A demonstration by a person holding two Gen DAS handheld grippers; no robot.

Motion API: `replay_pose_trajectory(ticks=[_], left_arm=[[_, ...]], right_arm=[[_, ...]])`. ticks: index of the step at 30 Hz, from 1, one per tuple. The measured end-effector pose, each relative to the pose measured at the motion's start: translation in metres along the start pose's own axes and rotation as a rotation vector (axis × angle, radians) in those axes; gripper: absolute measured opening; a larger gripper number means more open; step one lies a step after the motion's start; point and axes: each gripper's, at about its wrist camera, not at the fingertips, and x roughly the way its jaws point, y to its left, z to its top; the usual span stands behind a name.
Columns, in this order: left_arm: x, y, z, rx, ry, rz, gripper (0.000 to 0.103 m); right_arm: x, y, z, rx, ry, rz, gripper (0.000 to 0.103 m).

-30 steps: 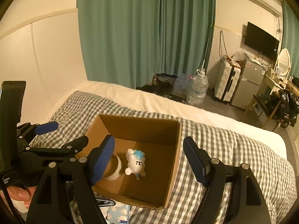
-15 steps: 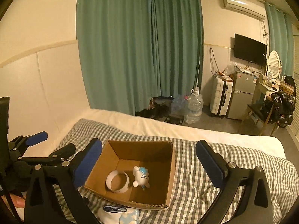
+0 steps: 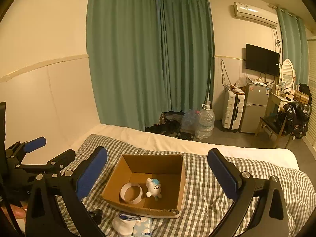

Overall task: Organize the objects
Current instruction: 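Raise both tools away from the box back toward the remaining items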

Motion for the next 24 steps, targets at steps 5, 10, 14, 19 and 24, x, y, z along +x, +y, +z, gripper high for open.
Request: replay_pose_trajectory(ticks=[5, 10, 14, 19, 24], left_arm=[[-0.016, -0.003, -0.006, 0.026, -0.017, 0.020, 0.101], [-0.022, -0.005, -0.015, 0.039, -0.003, 0.023, 0.101], [-0.022, -0.003, -0.024, 0.024, 0.031, 0.008, 0.101], [-0.025, 0.005, -0.038, 0.014, 0.038, 0.017, 0.101], [-0.026, 0.016, -0.049, 0.003, 0.054, 0.014, 0.101]], right_arm=[[-0.010, 0.005, -0.007, 0.003, 0.004, 0.006, 0.102], [-0.016, 0.005, -0.019, 0.011, 0.015, 0.011, 0.102], [-0.020, 0.006, -0.031, 0.019, 0.024, 0.012, 0.102], [-0.024, 0.008, -0.048, 0.035, 0.041, 0.019, 0.102], [-0.024, 0.014, -0.063, 0.027, 0.058, 0.007, 0.102]])
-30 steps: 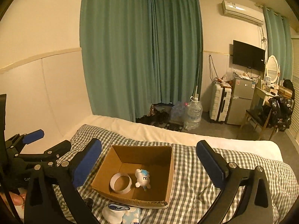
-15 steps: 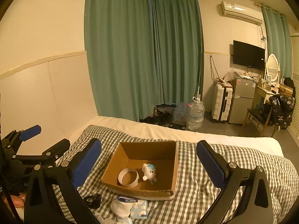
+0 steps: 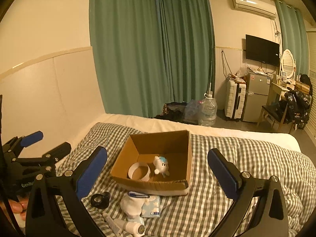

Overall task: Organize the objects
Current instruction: 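Raise both tools away from the box back toward the remaining items, then grasp the black cup with the left gripper while the right gripper grasps the white sock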

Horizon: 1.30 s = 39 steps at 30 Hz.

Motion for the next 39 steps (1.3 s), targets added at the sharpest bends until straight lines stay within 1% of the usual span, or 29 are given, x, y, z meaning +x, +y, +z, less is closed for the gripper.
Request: replay_pose_trajectory(ticks=[7, 12, 14, 23, 29, 33, 39], left_arm=[[0.007, 0.010, -0.016, -0.006, 0.029, -0.005, 0.101], [0.024, 0.021, -0.032, -0.037, 0.083, -0.020, 0.101], [0.030, 0.024, -0.038, -0.041, 0.100, -0.006, 0.101], [0.054, 0.033, -0.065, -0.034, 0.160, -0.004, 0.101], [0.079, 0.044, -0.087, -0.044, 0.236, -0.002, 0.100], [0.094, 0.052, -0.100, -0.059, 0.289, 0.013, 0.100], [0.111, 0.055, -0.117, -0.063, 0.354, 0.000, 0.100]], right_arm=[[0.012, 0.009, -0.019, -0.007, 0.047, 0.029, 0.102], [0.024, 0.018, -0.038, -0.006, 0.081, 0.044, 0.102], [0.030, 0.021, -0.043, -0.015, 0.096, 0.045, 0.102], [0.057, 0.033, -0.070, -0.021, 0.157, 0.056, 0.102], [0.079, 0.040, -0.089, -0.020, 0.203, 0.064, 0.102], [0.097, 0.043, -0.104, -0.026, 0.244, 0.052, 0.102], [0.114, 0.046, -0.118, -0.016, 0.281, 0.058, 0.102]])
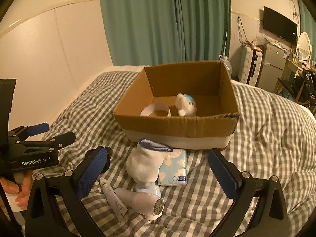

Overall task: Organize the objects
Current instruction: 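Grasp the black cup with the left gripper while the right gripper grasps the white sock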

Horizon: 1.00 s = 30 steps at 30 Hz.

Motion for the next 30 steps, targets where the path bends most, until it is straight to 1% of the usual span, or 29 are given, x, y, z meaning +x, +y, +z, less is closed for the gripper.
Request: replay_pose_trajectory(ticks=[8, 10, 15, 18, 20, 22, 27, 30], left_arm=[[0.028, 0.002, -0.008, 0.004, 0.097, -0.007, 0.100], [0.039, 0.002, -0.011, 0.003, 0.139, -0.011, 0.100], [0.053, -0.002, -0.015, 0.037, 0.193, -0.002, 0.097], [0.062, -0.002, -0.017, 0.043, 0.227, -0.013, 0.085], [0.067, -0.002, -0.017, 0.040, 0.251, -0.022, 0.075], [0.073, -0.001, -0.016, 0.038, 0.270, -0.028, 0.072], [0.087, -0.007, -0.015, 0.075, 0.292, -0.026, 0.068], [0.095, -0.011, -0.015, 0.087, 0.315, -0.035, 0.057]], right_arm=[[0.029, 0.008, -0.011, -0.007, 0.046, 0.017, 0.102], [0.037, 0.010, -0.014, -0.006, 0.058, 0.017, 0.102], [0.051, 0.011, -0.016, 0.002, 0.075, 0.022, 0.102], [0.057, 0.014, -0.017, 0.008, 0.080, 0.020, 0.102], [0.062, 0.017, -0.016, -0.004, 0.087, 0.018, 0.102], [0.068, 0.020, -0.017, -0.018, 0.095, 0.011, 0.102], [0.082, 0.025, -0.020, -0.029, 0.111, 0.004, 0.102], [0.090, 0.027, -0.021, -0.036, 0.122, 0.006, 0.102]])
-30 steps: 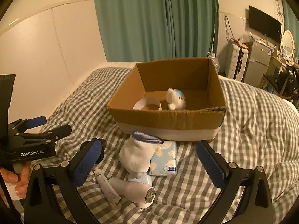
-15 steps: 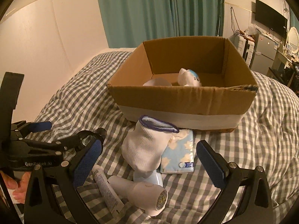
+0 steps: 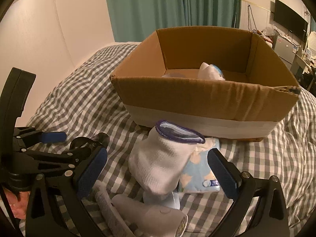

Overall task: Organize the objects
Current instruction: 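Grasp the black cup with the left gripper while the right gripper grasps the white sock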

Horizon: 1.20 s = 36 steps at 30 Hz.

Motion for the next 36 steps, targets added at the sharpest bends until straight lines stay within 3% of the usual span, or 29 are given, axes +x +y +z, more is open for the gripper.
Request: replay_pose_trajectory(ticks=[5, 8, 11, 12, 16, 24, 36], left_arm=[[0.014, -0.002, 0.003, -0.006, 0.036, -0.026, 0.026], [0.014, -0.004, 0.002, 0.002, 0.026, -0.037, 0.017], [0.012, -0.011, 0.000, 0.024, 0.011, -0.030, 0.014], [0.009, -0.013, 0.000, 0.033, -0.001, -0.030, 0.013], [0.004, -0.021, -0.001, 0.056, -0.029, -0.019, 0.011], [-0.021, -0.017, 0.007, 0.071, -0.072, 0.011, 0.009], [-0.056, -0.020, -0.011, 0.032, -0.142, 0.038, 0.009]], right_arm=[[0.012, 0.006, 0.001, -0.017, 0.021, -0.010, 0.099], [0.022, 0.007, -0.001, -0.019, 0.060, -0.010, 0.089], [0.026, 0.001, -0.003, 0.002, 0.077, -0.007, 0.080], [0.026, -0.001, -0.003, 0.007, 0.079, -0.013, 0.067], [0.022, -0.004, -0.005, 0.015, 0.076, 0.017, 0.060], [0.007, -0.006, -0.009, 0.000, 0.053, 0.019, 0.057], [-0.023, -0.003, -0.009, -0.037, 0.008, 0.009, 0.056]])
